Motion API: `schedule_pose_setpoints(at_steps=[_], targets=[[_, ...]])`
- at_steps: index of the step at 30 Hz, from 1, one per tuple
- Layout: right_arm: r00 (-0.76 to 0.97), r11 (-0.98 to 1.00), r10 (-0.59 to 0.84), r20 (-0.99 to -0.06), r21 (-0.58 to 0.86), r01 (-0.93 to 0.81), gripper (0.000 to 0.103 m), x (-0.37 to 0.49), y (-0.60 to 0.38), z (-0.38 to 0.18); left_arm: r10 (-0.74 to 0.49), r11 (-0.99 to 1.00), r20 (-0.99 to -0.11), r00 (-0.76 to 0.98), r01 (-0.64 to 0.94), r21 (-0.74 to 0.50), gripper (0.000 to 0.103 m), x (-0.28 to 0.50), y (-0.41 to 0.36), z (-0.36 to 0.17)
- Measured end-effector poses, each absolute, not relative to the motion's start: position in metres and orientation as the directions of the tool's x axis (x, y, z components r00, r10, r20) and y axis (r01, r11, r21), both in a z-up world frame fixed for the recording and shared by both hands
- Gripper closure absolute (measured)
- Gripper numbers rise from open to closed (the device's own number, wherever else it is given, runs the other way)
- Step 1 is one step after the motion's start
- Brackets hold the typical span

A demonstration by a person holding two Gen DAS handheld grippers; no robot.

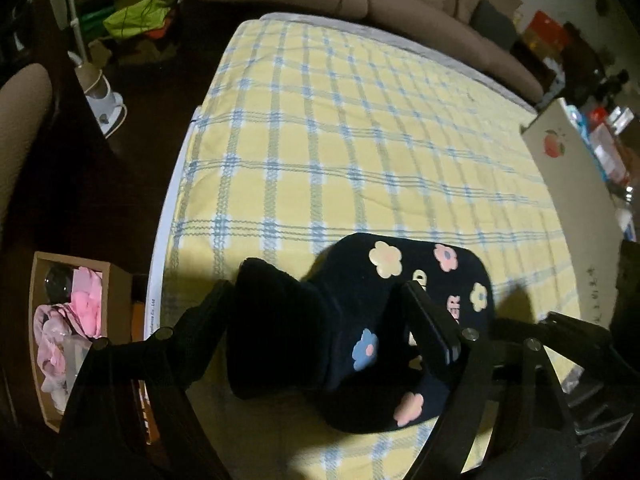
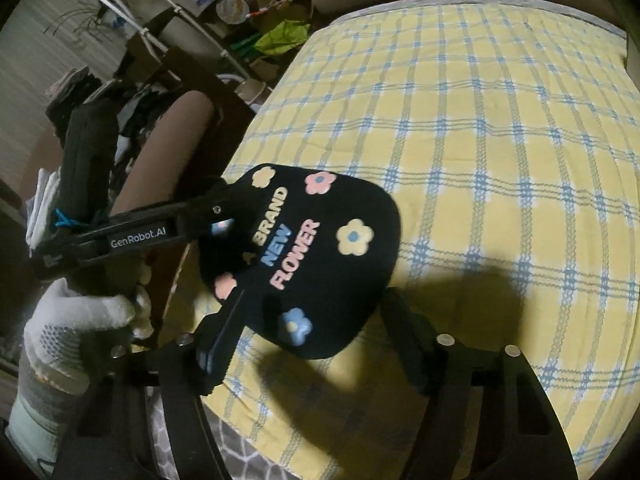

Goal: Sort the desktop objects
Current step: 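Grasp one black slipper with the left gripper while the right grasps the other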

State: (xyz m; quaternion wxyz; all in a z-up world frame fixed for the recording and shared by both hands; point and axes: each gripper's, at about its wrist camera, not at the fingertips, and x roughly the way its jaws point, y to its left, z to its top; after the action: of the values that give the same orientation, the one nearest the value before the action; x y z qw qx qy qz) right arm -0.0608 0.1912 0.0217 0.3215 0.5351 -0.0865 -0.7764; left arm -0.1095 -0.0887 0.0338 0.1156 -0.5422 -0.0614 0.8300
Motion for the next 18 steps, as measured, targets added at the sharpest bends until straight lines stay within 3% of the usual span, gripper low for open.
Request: schedule_pose_setpoints(at_steps=[5, 7, 9, 13, 18], targets=[[-0.216, -0.772, -0.603, -0.768, 0.491, 0.404, 0.035, -0.062, 0.193, 0.025, 0.247, -0.966, -0.88, -0.407, -0.173, -0.191, 0.021, -0.102, -0.083, 0.05], [-0.208, -0.75, -0.629, -0.749, 0.515, 0.415, 0.044, -0.06, 0.192, 0.03, 0.289, -0.954, -0.864, -0.412, -0.195, -0.226, 0.021, -0.1, -0.081, 0.059], [-0.203, -0.734, -0.643, -0.739, 0.519, 0.438, 0.045, -0.057, 0.189, 0.038, 0.327, -0.942, -0.851, -0.412, -0.211, -0.26, 0.021, -0.098, -0.078, 0.064], [-0.244, -0.791, -0.55, -0.798, 0.405, 0.458, 0.045, -0.054, 0.186, 0.049, 0.321, -0.943, -0.858, -0.401, -0.218, -0.251, 0.021, -0.097, -0.073, 0.063], [-0.315, -0.877, -0.436, -0.843, 0.32, 0.358, 0.045, -0.066, 0.224, 0.049, 0.321, -0.943, -0.861, -0.394, -0.216, -0.253, 0.021, -0.098, -0.072, 0.06]])
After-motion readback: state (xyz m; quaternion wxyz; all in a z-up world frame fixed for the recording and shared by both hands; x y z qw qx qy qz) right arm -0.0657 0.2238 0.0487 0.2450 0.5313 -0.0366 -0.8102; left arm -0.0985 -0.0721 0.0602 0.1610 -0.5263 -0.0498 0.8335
